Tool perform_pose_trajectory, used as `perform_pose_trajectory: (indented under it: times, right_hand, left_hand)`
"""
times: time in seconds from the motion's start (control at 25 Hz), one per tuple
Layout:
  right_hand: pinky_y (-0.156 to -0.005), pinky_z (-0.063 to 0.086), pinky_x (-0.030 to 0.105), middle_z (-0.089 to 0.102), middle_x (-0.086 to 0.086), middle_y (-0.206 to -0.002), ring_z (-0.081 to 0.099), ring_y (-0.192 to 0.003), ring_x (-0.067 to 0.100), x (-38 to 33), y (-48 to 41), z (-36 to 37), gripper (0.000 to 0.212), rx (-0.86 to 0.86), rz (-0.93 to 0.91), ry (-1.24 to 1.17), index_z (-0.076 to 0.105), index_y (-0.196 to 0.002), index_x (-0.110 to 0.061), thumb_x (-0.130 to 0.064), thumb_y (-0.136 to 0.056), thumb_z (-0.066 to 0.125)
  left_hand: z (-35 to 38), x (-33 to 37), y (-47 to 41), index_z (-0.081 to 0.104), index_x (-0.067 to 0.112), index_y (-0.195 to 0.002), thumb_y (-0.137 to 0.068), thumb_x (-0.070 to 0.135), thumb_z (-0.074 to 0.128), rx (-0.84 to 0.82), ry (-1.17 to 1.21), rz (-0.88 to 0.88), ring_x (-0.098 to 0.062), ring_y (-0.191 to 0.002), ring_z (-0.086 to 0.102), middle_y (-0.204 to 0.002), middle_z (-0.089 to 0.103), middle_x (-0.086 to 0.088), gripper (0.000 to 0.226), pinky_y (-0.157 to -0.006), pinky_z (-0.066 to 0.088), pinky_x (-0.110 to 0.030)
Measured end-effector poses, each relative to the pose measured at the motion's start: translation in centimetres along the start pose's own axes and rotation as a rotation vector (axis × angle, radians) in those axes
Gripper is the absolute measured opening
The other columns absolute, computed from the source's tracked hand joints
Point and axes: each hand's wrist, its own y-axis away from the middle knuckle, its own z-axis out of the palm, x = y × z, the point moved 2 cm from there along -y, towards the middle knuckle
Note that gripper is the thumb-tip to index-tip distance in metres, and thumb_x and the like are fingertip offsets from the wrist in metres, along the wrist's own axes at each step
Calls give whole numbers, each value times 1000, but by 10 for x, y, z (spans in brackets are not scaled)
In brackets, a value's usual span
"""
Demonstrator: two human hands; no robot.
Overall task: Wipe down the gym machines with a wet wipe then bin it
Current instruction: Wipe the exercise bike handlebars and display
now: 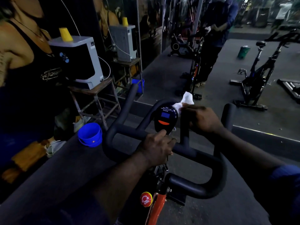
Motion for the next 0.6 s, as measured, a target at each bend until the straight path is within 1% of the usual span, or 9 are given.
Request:
perform_pose_trajectory:
  times: [0.04, 0.12, 0.2, 0.28, 0.36, 0.44, 0.48, 0.52, 0.6]
  right_hand:
    - [-77, 62, 44, 74, 10, -124, 74, -103, 34, -3, -18, -2, 50, 12, 7, -20, 76, -114, -10, -28, -79, 44]
    - [-90, 56, 40, 71, 14, -127, 70, -110, 29, -10, -48, 7, 48, -87, -53, -121, 73, -123, -9, -25, -89, 44]
    - [-93, 50, 29, 70, 11, -129, 71, -110, 23, -7, -47, 13, 41, -156, -1, -200, 72, -128, -15, -15, -93, 51]
    - [-95, 47, 23, 74, 6, -128, 72, -112, 23, -2, -23, 4, 39, -29, 141, -155, 77, -121, -19, -7, -88, 62]
    - [-92, 49, 25, 77, 5, -115, 73, -103, 22, -4, -1, -5, 31, 103, 313, -102, 83, -108, -21, -19, -85, 62]
    - [-82, 54, 27, 81, 3, -98, 75, -90, 20, -7, -19, -6, 31, 192, 533, -229, 84, -97, -24, -32, -85, 57]
    - [-81, 55, 24, 81, -2, -97, 74, -89, 14, -2, -34, 1, 26, 192, 609, -341, 83, -97, -27, -31, -88, 59]
    - [-88, 56, 22, 80, -9, -102, 73, -93, 8, 1, -46, 11, 24, 95, 629, -448, 83, -99, -33, -28, -90, 61]
    - [-105, 54, 33, 77, -18, -114, 71, -109, 6, 11, -54, 33, 33, -32, 583, -602, 80, -107, -44, -24, -89, 61]
  left_hand:
    - [-2, 0, -2, 73, 24, -105, -73, 47, 80, -4, 7, 0, -16, -91, 53, -91, 68, 10, 39, -58, 42, -26]
    - [-2, -1, -3, 72, 25, -101, -70, 48, 83, -25, 16, 0, -15, -91, 53, -90, 67, 11, 40, -57, 40, -25]
    - [-3, 1, -2, 72, 26, -99, -68, 49, 84, -68, 16, -16, -14, -91, 52, -89, 68, 12, 40, -57, 36, -25]
    - [-6, 1, -4, 73, 25, -98, -68, 47, 86, -62, 29, -27, -15, -91, 53, -88, 68, 11, 39, -57, 40, -26]
    - [-7, 0, -4, 73, 23, -96, -68, 44, 87, -35, 59, -29, -17, -89, 54, -87, 68, 9, 37, -57, 44, -27]
    - [-10, 1, -4, 73, 23, -93, -67, 44, 87, -36, 57, -30, -17, -87, 55, -85, 68, 10, 36, -56, 43, -26]
    - [-11, 1, -5, 72, 23, -91, -66, 46, 88, -41, 47, -22, -17, -87, 56, -84, 68, 10, 37, -56, 40, -25]
    - [-12, 1, -5, 72, 24, -90, -66, 47, 87, -45, 36, -16, -16, -87, 57, -84, 67, 11, 37, -56, 37, -24]
    - [-13, 1, -5, 72, 25, -91, -66, 48, 86, -56, 26, -18, -16, -88, 57, -85, 67, 12, 37, -57, 32, -24]
